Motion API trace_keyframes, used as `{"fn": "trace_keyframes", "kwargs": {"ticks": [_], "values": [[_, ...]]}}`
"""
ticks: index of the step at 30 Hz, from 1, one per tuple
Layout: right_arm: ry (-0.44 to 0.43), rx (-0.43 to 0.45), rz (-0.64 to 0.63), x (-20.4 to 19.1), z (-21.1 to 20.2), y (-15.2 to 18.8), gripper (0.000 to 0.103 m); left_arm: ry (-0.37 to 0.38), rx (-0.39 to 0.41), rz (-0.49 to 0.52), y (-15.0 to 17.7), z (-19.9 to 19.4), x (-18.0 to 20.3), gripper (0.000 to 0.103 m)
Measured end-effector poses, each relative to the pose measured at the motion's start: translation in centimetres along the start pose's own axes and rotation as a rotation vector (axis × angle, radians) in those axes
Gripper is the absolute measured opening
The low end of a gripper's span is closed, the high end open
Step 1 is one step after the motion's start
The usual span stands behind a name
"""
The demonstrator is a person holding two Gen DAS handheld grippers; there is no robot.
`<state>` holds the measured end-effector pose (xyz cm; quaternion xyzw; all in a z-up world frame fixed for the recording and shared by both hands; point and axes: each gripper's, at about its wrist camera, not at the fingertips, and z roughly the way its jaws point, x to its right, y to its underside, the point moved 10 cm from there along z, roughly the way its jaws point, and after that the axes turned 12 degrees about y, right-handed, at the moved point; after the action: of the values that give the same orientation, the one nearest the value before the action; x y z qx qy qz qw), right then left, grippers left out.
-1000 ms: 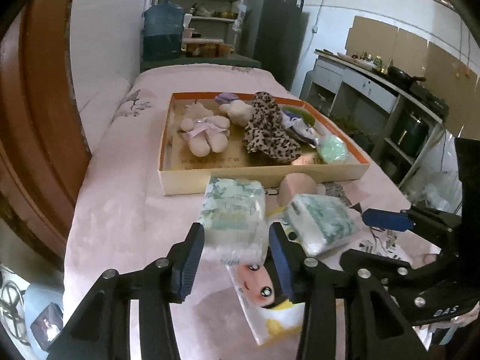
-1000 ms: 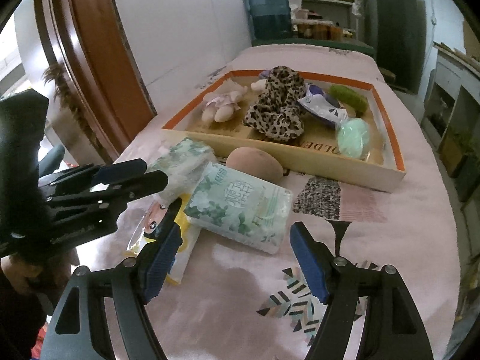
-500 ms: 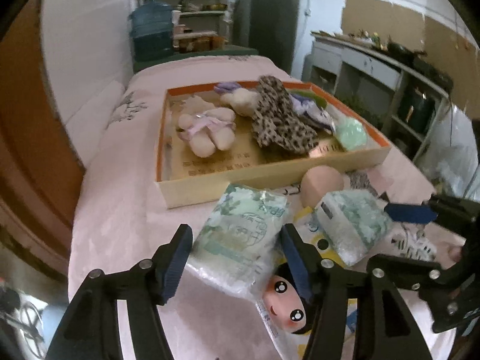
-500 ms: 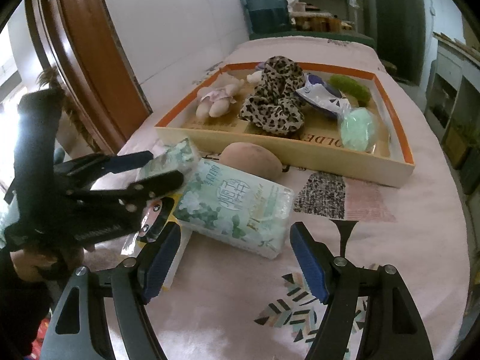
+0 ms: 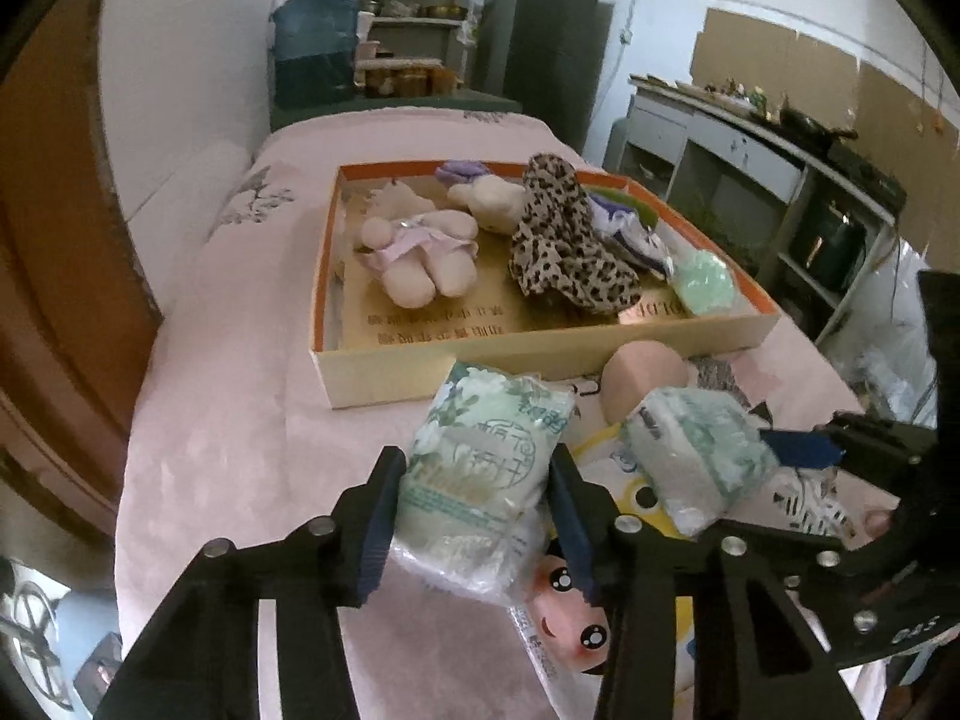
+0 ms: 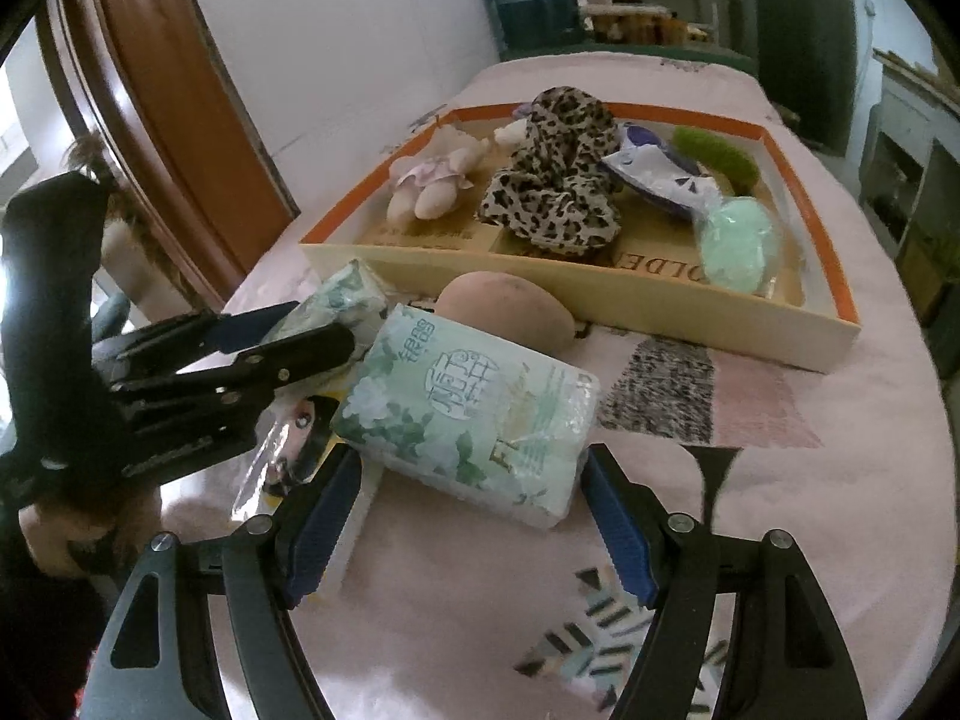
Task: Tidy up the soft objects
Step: 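Grasp the green-printed wipes pack with the left tool while the right tool grasps the Flower tissue pack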
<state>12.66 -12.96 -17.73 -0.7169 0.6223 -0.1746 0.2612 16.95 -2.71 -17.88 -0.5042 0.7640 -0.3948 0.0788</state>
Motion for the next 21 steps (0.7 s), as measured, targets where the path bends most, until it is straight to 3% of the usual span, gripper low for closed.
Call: {"fn": "trace_keyframes", "kwargs": {"ticks": [13, 21], "values": [[-0.053, -0.035, -0.119, -2.5, 2.5, -1.7, 0.084, 0.022, 0.033, -0.069, -0.3, -0.8, -0.5, 0.046], [-0.052, -0.003, -0.111, -2.3, 1.6, -1.3, 0.071, 0.017, 0.054, -0.086, -0.6, -1.2, -0.9, 0.046]]}}
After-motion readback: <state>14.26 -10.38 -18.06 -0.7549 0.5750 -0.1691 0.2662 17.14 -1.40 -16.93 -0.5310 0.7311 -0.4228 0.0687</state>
